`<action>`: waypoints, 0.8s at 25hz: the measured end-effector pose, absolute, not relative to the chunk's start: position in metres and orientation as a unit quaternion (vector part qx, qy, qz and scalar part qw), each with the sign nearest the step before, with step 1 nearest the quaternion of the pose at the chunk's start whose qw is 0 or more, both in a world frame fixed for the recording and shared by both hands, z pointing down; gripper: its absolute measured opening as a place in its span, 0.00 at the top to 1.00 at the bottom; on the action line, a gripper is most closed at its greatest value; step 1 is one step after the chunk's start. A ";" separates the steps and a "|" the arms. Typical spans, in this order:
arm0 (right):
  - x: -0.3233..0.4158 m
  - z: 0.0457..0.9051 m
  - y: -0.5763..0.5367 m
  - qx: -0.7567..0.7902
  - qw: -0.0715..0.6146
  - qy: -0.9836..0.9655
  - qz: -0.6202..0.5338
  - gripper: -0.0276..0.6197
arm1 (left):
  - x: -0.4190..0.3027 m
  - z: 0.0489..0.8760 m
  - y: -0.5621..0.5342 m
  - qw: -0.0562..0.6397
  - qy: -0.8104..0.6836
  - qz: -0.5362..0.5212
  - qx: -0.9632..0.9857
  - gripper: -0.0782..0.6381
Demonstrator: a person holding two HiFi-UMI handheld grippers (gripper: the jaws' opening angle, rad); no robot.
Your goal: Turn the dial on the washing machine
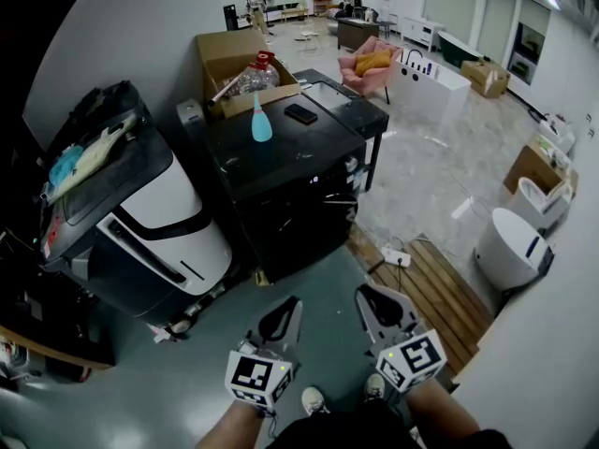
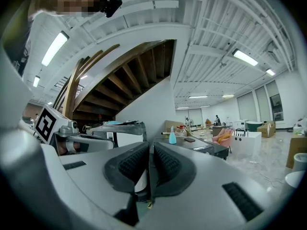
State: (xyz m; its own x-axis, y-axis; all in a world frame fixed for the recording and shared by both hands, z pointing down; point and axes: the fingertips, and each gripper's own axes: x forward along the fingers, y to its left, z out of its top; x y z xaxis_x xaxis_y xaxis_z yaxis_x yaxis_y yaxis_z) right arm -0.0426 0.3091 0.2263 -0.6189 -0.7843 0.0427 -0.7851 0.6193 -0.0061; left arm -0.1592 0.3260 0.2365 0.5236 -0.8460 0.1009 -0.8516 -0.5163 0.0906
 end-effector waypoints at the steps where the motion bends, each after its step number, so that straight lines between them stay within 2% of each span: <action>1: -0.047 0.227 0.310 0.436 0.017 -0.900 0.011 0.90 | -0.164 0.237 0.326 0.064 -0.487 0.023 0.871 0.88; 3: -0.056 0.227 0.311 0.436 0.016 -0.900 0.012 0.87 | -0.171 0.239 0.327 0.065 -0.485 0.025 0.872 0.86; 5: -0.062 0.228 0.312 0.436 0.018 -0.899 0.014 0.85 | -0.176 0.239 0.327 0.066 -0.481 0.025 0.874 0.80; 20: -0.065 0.228 0.272 0.431 0.018 -0.902 0.002 0.65 | -0.177 0.243 0.293 0.060 -0.483 0.031 0.873 0.61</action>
